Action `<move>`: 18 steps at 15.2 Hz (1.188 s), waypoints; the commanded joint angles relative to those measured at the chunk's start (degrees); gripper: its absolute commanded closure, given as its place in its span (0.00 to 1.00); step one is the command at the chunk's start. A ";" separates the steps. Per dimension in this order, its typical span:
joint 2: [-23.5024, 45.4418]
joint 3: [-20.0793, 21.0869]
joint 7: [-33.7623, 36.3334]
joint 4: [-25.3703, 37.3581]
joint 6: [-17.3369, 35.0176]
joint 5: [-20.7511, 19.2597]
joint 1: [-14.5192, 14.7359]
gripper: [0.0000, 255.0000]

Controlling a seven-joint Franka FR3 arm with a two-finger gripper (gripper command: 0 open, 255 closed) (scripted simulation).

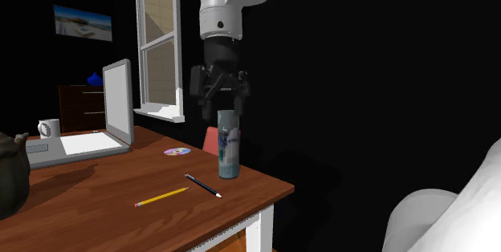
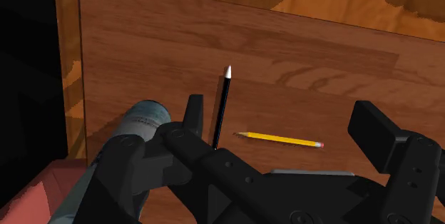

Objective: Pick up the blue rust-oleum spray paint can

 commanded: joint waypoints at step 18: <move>24.04 -11.47 -15.74 20.47 2.70 1.23 -2.68 0.00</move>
